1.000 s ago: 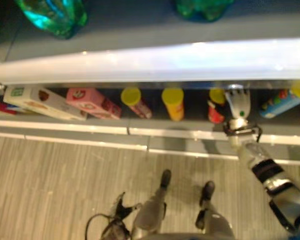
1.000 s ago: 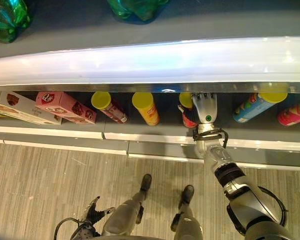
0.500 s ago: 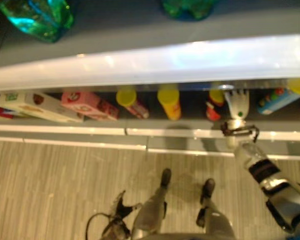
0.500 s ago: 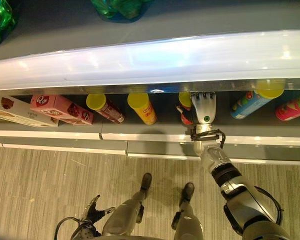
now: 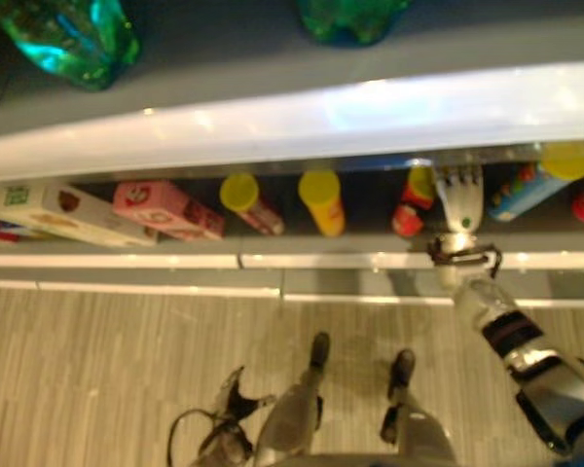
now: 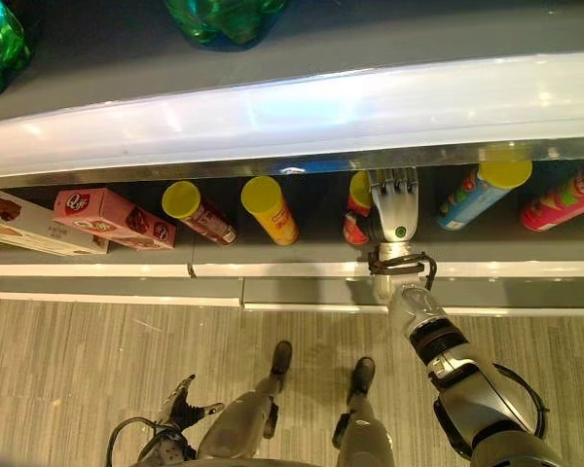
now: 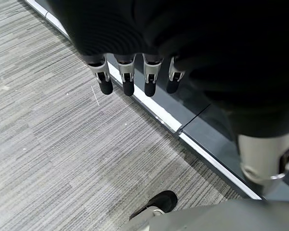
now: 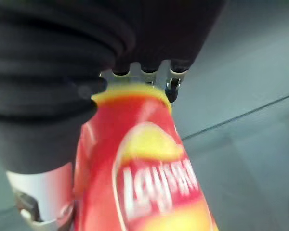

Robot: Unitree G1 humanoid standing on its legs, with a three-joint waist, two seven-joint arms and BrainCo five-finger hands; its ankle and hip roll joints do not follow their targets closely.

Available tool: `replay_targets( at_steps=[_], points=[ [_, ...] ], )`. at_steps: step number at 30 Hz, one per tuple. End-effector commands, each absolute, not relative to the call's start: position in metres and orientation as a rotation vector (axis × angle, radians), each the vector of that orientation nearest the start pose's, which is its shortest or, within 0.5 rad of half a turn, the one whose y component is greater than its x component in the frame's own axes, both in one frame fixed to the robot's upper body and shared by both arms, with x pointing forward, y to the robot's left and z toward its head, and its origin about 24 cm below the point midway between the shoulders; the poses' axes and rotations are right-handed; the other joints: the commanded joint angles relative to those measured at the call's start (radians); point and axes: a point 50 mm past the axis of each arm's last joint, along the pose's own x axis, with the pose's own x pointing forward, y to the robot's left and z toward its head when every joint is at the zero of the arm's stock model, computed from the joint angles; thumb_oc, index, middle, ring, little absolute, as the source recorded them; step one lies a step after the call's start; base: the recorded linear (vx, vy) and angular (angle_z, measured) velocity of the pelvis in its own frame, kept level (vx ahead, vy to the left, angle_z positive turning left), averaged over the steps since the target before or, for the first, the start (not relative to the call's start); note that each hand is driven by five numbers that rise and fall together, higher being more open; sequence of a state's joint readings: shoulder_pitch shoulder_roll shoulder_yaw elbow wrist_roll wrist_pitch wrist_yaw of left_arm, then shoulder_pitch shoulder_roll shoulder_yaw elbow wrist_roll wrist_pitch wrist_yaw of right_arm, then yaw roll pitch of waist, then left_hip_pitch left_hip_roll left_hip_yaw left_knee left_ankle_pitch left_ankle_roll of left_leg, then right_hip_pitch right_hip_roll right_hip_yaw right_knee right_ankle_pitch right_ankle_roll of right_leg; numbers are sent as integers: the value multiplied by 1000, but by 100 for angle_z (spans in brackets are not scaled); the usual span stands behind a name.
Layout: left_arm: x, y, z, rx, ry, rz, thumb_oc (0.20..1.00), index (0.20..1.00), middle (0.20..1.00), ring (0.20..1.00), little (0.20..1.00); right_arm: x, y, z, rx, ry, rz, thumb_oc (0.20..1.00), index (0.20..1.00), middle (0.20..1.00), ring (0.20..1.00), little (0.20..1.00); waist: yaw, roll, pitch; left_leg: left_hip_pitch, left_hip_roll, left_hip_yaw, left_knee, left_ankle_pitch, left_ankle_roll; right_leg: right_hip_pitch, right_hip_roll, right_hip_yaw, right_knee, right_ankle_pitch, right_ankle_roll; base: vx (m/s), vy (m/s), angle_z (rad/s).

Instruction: Put the goods on the table back onto the shelves and tidy them up.

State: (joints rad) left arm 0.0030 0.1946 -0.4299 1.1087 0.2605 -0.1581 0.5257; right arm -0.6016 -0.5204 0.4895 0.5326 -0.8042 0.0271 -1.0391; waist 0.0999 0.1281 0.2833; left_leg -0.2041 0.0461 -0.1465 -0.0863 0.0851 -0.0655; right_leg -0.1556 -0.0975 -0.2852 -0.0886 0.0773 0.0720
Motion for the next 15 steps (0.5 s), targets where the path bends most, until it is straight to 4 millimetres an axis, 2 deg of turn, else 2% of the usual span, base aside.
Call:
replay_targets(
  at_steps=[1,4,5,9,11,15],
  points=[
    [124,182,-149,862,763,-47,1000,1000,1000,1000,1000,327,-179,137,-1244,-905,-590,1000,1000,1000,1000,1000,-3,-54,-73,-19,0,48,-1,-56,-12,-30,-80,134,1,-8,71,0,0,0],
    [121,184,-150,864,783,-48,1000,1000,1000,1000,1000,323,-177,137,-1240,-920,-574,1000,1000,1000,1000,1000,-5,-60,-81,-4,5,52,-1,-62,-11,-14,-78,131,1,-14,71,28,-5,-3],
    [109,187,-154,875,831,-55,1000,1000,1000,1000,1000,315,-175,132,-1213,-915,-548,1000,1000,1000,1000,1000,-13,-74,-102,29,14,61,-1,-76,-10,13,-75,134,1,-22,69,78,-11,-6],
    [99,189,-158,887,878,-67,1000,1000,1000,1000,1000,307,-173,123,-1168,-894,-522,1000,1000,1000,1000,1000,-20,-87,-122,56,22,70,-1,-88,-11,38,-72,133,1,-30,68,52,-10,-5],
    [84,193,-162,900,935,-87,1000,1000,1000,1000,1000,298,-171,115,-1129,-876,-482,1000,1000,1000,1000,1000,-30,-98,-145,87,29,79,-1,-99,-12,64,-68,135,1,-37,67,69,0,-4],
    [70,197,-165,879,1007,-90,1000,1000,1000,1000,1000,286,-172,109,-1103,-853,-434,1000,1000,1000,1000,1000,-44,-110,-169,118,39,93,-1,-111,-15,89,-63,140,1,-44,67,57,19,-4]
  ],
)
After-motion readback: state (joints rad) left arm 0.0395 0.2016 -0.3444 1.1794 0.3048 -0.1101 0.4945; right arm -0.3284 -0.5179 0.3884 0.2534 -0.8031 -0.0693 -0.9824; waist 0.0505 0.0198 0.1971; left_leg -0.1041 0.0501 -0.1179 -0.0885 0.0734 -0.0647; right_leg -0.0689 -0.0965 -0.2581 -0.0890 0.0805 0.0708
